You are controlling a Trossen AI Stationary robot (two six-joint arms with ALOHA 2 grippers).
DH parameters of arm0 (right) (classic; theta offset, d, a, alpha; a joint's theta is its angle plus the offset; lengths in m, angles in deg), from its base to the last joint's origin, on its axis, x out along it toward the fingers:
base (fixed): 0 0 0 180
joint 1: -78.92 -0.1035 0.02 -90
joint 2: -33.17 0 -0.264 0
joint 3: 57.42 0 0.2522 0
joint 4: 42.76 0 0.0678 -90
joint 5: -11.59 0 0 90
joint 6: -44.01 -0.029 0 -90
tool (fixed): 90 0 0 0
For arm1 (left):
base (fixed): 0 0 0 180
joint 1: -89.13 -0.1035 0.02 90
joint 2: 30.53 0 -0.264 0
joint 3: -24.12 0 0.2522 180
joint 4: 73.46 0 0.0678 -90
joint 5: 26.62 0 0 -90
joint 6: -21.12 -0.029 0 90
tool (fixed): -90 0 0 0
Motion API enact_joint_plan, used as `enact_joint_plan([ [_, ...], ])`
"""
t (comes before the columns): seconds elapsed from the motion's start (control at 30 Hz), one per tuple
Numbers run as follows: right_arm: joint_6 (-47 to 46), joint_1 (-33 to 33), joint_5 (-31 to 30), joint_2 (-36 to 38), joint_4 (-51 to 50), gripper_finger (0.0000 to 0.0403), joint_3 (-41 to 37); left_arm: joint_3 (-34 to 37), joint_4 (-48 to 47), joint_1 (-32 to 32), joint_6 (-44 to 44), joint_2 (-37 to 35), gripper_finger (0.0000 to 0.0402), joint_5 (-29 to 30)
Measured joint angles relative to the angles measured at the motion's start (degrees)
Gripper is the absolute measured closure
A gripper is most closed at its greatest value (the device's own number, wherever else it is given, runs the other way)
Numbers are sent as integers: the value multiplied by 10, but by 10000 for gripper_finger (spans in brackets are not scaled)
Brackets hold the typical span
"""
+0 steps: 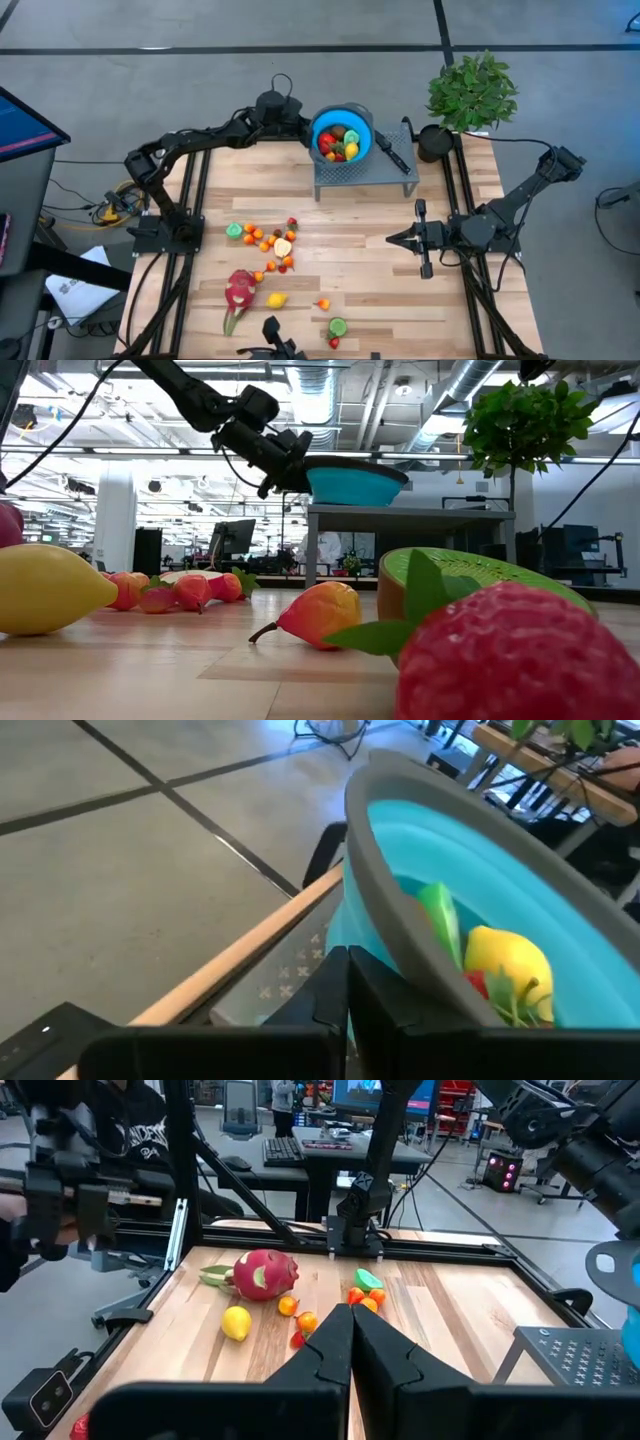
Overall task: Pick & Place Fruit
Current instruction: Adjust the strainer bowl on the table
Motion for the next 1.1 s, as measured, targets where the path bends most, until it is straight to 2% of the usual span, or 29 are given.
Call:
enact_joint_plan([
  [0.13, -8, 2, -4, 0, 0, 403, 0, 0, 1, 3, 0, -17, 400, 0],
  [0.3, -69, 30, -100, 0, -59, 403, 0, 0, -2, -9, -5, -42, 400, 0],
  [0.4, -131, 66, -114, 0, -108, 403, 0, 0, -8, -18, -16, -51, 400, 0],
  [0.5, -159, 101, -112, -3, -129, 403, 0, 0, -15, -30, -20, -51, 400, 2],
  [0.87, -135, 215, -83, -84, -91, 403, 0, 0, -31, -55, -23, -50, 400, 5],
  [1.1, -62, 296, -22, -121, 7, 403, 0, 0, -53, -54, -30, -50, 400, 5],
])
